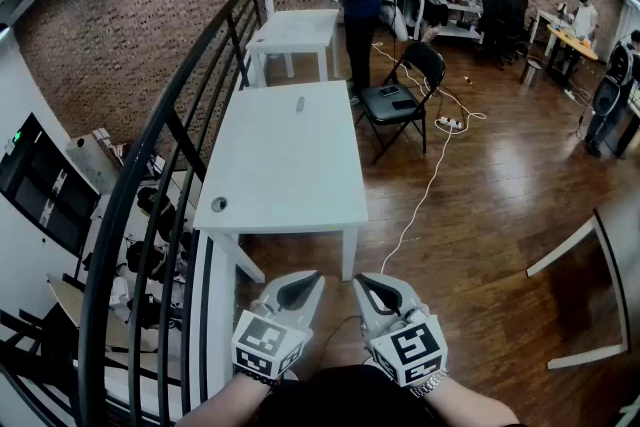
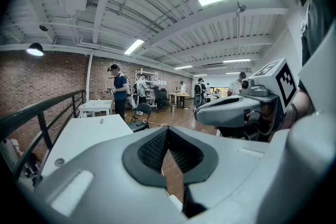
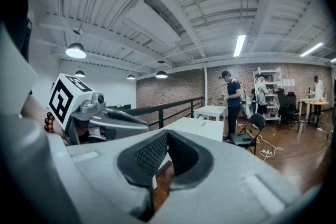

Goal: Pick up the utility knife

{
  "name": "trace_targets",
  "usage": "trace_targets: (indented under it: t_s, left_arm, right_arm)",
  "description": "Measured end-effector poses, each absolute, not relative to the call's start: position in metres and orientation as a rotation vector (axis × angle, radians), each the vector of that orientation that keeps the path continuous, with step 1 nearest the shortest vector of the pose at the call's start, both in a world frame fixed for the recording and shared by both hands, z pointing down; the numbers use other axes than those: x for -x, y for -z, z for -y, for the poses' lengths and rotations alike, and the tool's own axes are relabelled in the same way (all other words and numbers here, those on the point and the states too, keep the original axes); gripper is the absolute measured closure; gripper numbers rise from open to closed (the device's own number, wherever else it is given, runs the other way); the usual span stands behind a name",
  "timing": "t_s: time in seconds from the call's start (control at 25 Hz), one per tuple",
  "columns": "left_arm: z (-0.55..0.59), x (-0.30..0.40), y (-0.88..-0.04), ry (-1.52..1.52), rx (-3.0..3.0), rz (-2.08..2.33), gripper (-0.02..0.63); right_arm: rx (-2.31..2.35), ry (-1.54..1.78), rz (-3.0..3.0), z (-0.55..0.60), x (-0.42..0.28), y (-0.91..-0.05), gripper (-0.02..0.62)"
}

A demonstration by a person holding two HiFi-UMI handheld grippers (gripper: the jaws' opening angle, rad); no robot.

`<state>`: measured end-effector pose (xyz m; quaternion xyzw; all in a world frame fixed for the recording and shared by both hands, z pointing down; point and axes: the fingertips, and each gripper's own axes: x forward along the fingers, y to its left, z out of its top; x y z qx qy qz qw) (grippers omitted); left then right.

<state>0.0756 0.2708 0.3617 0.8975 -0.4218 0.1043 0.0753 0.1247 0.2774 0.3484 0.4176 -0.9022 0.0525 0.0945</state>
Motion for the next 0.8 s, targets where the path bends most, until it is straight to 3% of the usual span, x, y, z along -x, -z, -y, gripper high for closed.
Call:
trace_targets:
  t_s: [0.32, 0.8]
  left_arm:
    - [-0.257, -0.124, -0.372, -0.357, -2.66, 1.32, 0.589]
    - [-0.19, -0.1, -0.37, -0.322, -2.669, 1.314, 0.589]
  right_arm:
    - [-1.188, -0.193, 2.703, -0.26, -0.177, -0.357, 0.603]
    - [-1.204, -0.18, 2.676, -0.197, -0.158, -0.358, 0.603]
